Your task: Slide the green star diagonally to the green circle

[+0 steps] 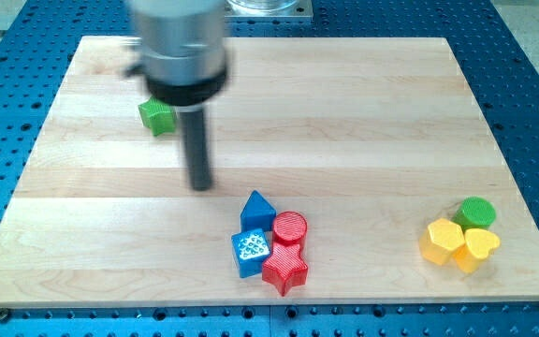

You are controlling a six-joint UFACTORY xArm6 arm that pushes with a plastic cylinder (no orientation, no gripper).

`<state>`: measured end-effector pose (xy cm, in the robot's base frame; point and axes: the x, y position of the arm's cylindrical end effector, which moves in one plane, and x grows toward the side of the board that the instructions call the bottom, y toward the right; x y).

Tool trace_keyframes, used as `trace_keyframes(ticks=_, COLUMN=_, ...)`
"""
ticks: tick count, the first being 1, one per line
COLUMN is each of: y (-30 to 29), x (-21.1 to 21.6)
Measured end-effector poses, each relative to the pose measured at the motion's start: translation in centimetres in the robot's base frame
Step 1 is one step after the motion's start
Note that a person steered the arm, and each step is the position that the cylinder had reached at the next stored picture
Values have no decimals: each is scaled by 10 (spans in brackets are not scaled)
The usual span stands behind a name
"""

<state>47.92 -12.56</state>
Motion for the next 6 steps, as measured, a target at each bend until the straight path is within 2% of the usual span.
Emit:
trace_keyframes(ticks=1, y=-87, x=-49)
trace_keyframes(ticks=2, y=-49, x=-117)
trace_keyframes(ticks=3, y=50, x=-129)
trace_keyframes(ticks=4, y=44, x=-88)
trace_keyframes(ticks=5, y=-16, x=-129)
trace_keyframes(ticks=6, y=-12, x=-65)
